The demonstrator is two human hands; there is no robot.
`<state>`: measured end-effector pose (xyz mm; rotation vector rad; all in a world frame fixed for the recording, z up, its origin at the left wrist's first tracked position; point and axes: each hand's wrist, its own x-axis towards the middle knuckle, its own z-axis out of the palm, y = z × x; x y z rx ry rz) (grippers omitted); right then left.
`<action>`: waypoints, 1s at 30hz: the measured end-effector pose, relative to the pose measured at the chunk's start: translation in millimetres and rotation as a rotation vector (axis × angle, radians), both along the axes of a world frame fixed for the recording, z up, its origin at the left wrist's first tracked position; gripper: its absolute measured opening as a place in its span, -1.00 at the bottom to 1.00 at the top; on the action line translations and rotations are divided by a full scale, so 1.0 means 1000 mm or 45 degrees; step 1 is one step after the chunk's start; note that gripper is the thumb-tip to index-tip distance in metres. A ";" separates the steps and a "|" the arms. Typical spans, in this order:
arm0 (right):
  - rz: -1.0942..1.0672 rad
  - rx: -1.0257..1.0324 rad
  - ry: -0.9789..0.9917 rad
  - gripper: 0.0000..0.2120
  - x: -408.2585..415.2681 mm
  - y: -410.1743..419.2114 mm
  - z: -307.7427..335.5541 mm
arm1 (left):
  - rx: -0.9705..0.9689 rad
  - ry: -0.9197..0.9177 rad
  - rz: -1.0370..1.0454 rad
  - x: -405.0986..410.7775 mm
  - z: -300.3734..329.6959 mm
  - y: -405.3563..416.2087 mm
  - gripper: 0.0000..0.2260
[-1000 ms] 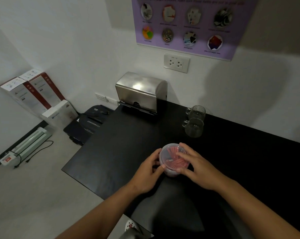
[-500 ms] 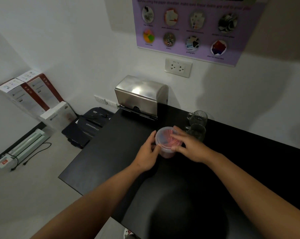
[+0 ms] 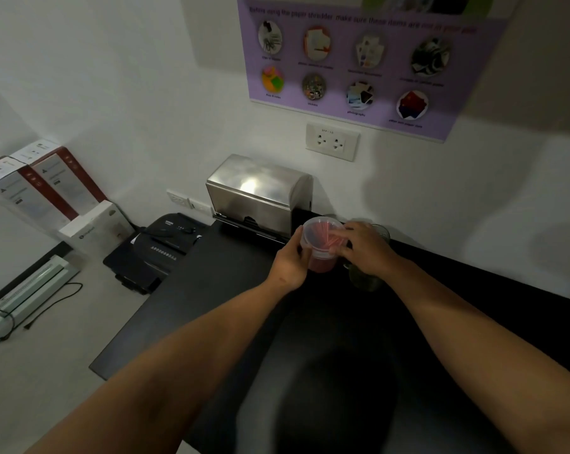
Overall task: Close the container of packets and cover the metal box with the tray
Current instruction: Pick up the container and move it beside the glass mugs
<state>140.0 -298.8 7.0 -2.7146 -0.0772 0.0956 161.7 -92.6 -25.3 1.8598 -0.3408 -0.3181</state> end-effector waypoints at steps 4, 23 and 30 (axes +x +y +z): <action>-0.041 -0.006 -0.034 -0.46 0.016 -0.007 0.002 | 0.232 -0.089 -0.014 0.022 0.008 -0.015 -0.68; -0.065 0.115 -0.115 -0.58 0.044 -0.016 0.003 | 0.188 -0.171 -0.126 0.053 0.031 -0.035 -0.48; -0.198 0.117 -0.089 -0.59 0.042 -0.008 0.010 | 0.415 -0.212 -0.117 0.056 0.034 -0.031 -0.56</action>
